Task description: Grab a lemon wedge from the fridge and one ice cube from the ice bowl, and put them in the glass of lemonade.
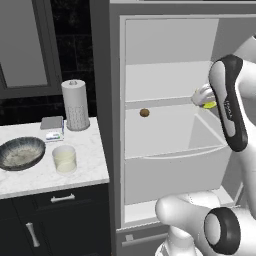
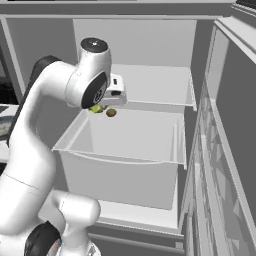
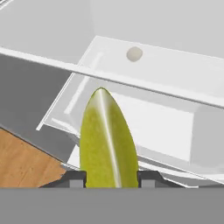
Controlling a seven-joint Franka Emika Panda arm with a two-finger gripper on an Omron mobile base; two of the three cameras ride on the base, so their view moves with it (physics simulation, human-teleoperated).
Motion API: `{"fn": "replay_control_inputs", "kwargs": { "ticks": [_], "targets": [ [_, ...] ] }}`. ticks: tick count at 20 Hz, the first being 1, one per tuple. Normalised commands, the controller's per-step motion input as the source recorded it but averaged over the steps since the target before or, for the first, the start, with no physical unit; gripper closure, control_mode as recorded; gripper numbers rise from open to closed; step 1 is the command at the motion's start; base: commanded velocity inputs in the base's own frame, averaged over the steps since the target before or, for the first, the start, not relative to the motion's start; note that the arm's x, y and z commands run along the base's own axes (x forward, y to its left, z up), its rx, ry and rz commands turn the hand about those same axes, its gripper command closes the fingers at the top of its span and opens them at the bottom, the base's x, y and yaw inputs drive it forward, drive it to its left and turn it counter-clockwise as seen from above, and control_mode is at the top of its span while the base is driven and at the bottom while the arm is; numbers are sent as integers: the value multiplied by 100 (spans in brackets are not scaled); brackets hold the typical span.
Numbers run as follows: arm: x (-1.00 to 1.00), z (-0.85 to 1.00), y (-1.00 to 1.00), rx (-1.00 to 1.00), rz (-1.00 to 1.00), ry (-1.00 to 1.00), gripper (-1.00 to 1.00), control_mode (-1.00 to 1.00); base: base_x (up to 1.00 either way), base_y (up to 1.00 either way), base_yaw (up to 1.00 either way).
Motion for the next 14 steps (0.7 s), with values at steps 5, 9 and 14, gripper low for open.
{"fn": "replay_control_inputs", "kwargs": {
  "ticks": [5, 9, 14],
  "targets": [
    [-94, -51, 37, -11, -11, 16, 100, -100, 0, 0, 0],
    [-55, -93, 20, -3, -1, 27, 100, -100, 0, 0, 0],
    [-23, -70, 5, 0, 0, 30, 100, -100, 0, 0, 0]
  ]
}}
